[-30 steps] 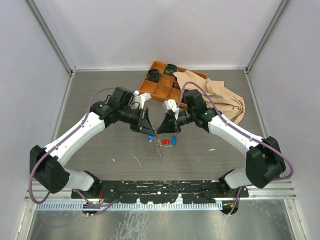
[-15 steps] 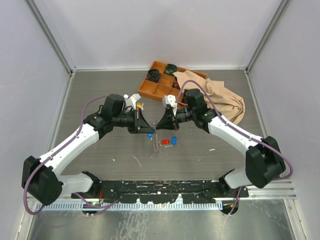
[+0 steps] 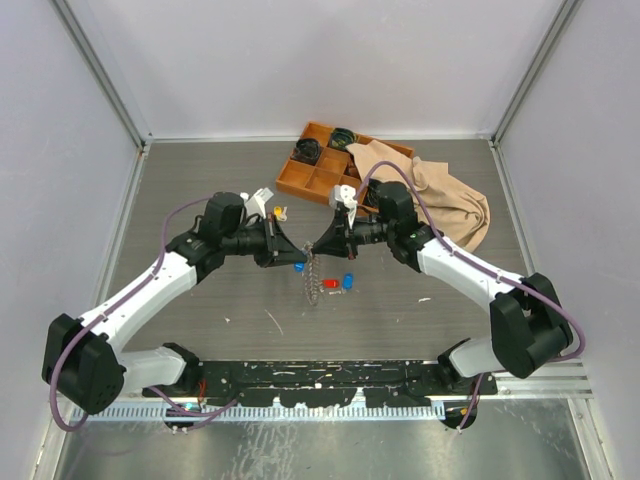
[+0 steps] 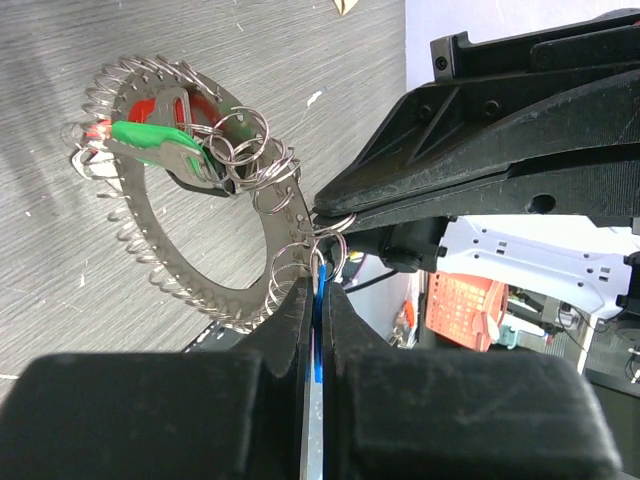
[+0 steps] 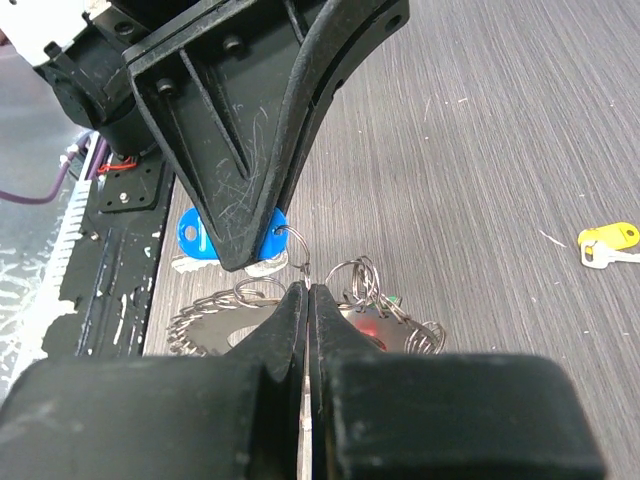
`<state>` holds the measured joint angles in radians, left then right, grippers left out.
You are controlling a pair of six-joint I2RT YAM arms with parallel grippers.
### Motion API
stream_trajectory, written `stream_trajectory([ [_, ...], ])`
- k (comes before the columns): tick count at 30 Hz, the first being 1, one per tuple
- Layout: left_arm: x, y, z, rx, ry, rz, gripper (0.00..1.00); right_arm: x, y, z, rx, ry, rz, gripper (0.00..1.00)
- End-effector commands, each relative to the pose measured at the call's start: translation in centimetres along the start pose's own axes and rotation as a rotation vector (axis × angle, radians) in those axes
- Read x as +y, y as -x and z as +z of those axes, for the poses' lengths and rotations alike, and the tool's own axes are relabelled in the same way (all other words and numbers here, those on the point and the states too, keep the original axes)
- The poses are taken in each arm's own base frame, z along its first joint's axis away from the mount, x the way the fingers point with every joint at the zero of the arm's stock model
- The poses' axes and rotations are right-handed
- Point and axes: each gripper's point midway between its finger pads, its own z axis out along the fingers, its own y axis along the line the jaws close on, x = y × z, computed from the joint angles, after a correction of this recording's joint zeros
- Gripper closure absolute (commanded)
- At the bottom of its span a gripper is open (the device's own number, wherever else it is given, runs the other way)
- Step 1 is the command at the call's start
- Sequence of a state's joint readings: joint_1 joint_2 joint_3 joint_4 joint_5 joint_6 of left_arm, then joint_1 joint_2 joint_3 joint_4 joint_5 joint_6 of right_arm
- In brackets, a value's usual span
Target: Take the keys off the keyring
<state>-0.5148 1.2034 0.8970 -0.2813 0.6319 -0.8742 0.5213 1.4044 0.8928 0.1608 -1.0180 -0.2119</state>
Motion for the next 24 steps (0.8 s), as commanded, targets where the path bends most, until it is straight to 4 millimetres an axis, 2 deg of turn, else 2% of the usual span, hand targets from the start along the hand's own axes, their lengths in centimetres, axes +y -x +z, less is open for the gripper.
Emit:
stream_trajectory([
  [1, -1.0, 0.8, -0.5, -0.04, -0.046, 0.013, 1.0, -1.0, 3.9, -1.0, -0.121, -0.074, -0.064, 0.99],
  [12, -0.7, 1.8, -0.4, -0.072, -0.077, -0.068, 1.0, -1.7, 4.1, -1.0, -0.264, -0.159, 0.011, 0.99],
  [24, -0.9, 1.5, 0.2, -0.024, -0.096, -0.124, 1.0, -2.1, 4.7, -1.4, -0.367, -0.227, -0.027, 0.99],
])
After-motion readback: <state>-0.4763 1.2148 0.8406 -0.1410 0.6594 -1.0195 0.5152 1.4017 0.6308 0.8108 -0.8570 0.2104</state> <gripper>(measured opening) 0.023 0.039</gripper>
